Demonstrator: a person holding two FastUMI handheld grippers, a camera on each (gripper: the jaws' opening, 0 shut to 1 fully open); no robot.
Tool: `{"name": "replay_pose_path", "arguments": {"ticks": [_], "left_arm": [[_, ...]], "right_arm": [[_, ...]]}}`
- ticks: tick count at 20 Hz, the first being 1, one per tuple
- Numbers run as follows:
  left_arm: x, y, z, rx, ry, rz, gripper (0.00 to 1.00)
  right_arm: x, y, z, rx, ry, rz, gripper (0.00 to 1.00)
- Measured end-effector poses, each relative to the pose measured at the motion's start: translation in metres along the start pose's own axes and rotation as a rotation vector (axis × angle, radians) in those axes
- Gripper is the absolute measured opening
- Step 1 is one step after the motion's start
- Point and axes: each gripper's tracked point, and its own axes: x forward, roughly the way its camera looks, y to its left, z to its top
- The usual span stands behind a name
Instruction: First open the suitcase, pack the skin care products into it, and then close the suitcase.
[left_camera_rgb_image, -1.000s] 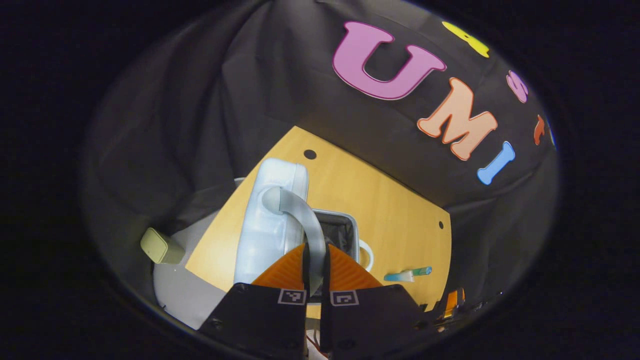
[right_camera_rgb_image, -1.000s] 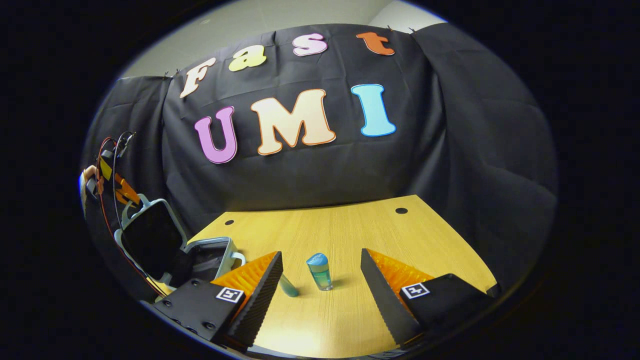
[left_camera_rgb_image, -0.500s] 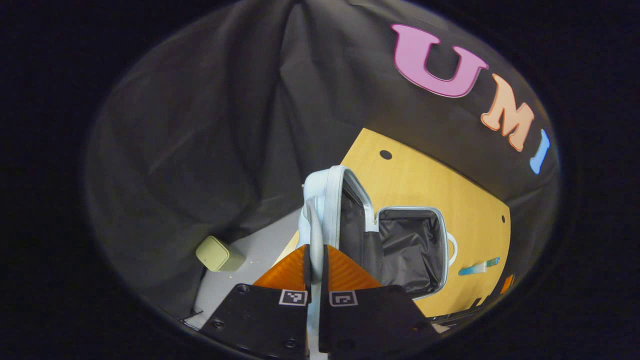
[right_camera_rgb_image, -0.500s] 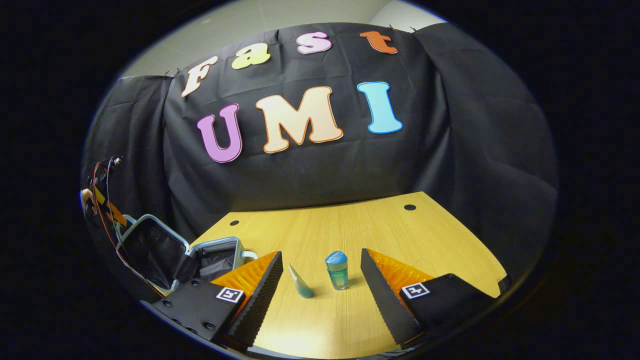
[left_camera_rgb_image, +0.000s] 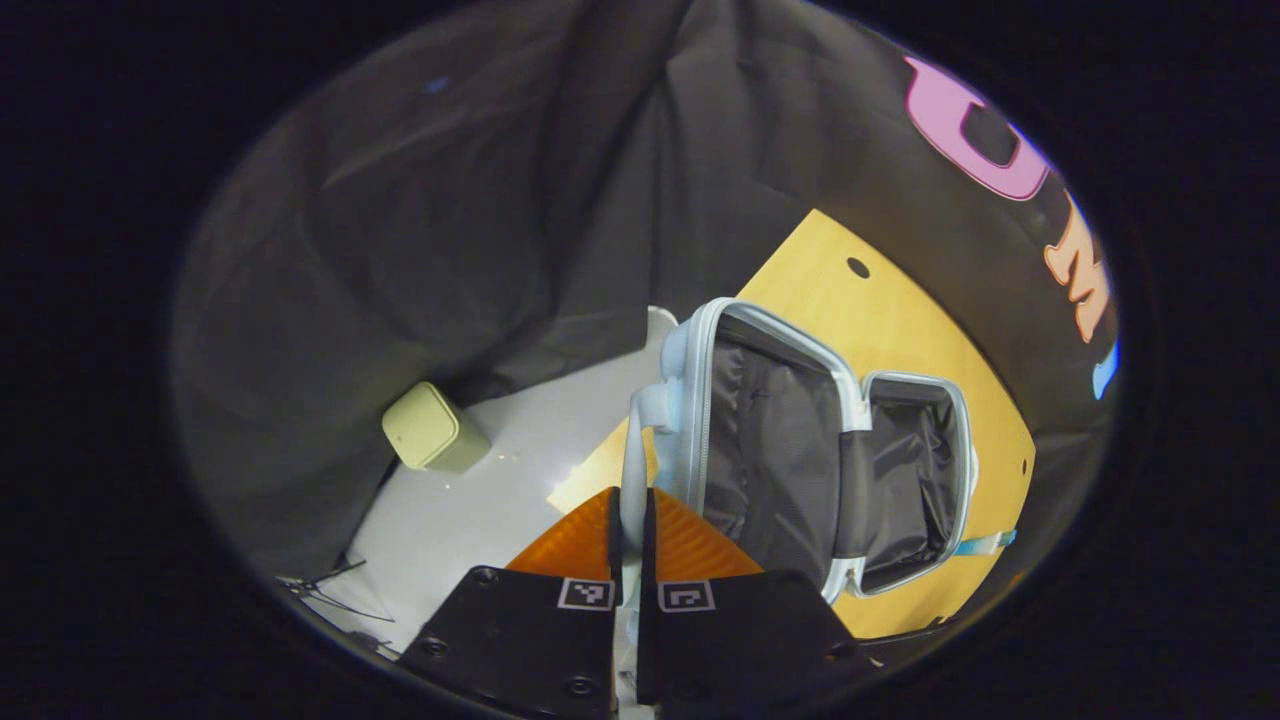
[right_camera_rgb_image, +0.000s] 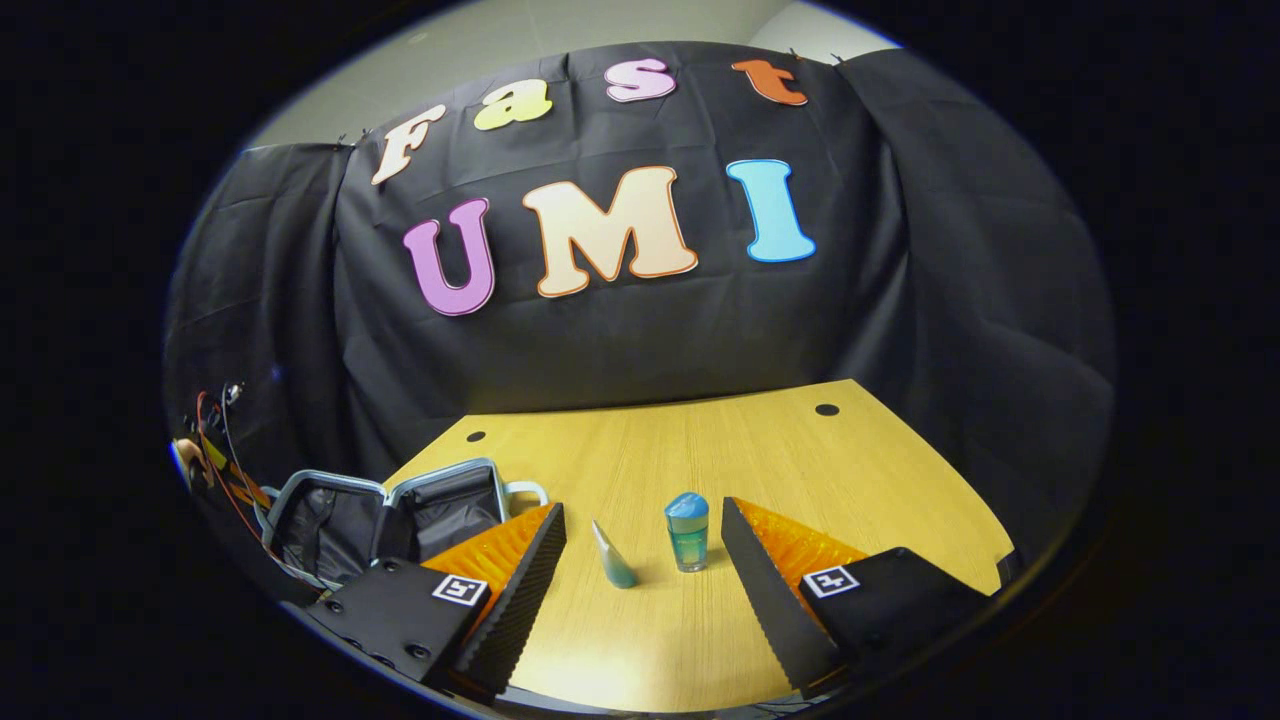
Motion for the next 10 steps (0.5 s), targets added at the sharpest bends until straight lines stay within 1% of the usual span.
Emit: {"name": "replay_pose_path", "arguments": {"ticks": [6, 10], "left_arm": [[0.031, 0.005, -0.037, -0.069, 0.058, 0.006, 0.02], [0.047, 0.011, -0.049, -0.094, 0.105, 0.001, 0.01]], "right_arm": [[0.002, 0.004, -0.004, 0.016, 0.01, 0.015, 0.98], [0.002, 0.002, -0.008, 0.01, 0.02, 0.015, 0.98]]}}
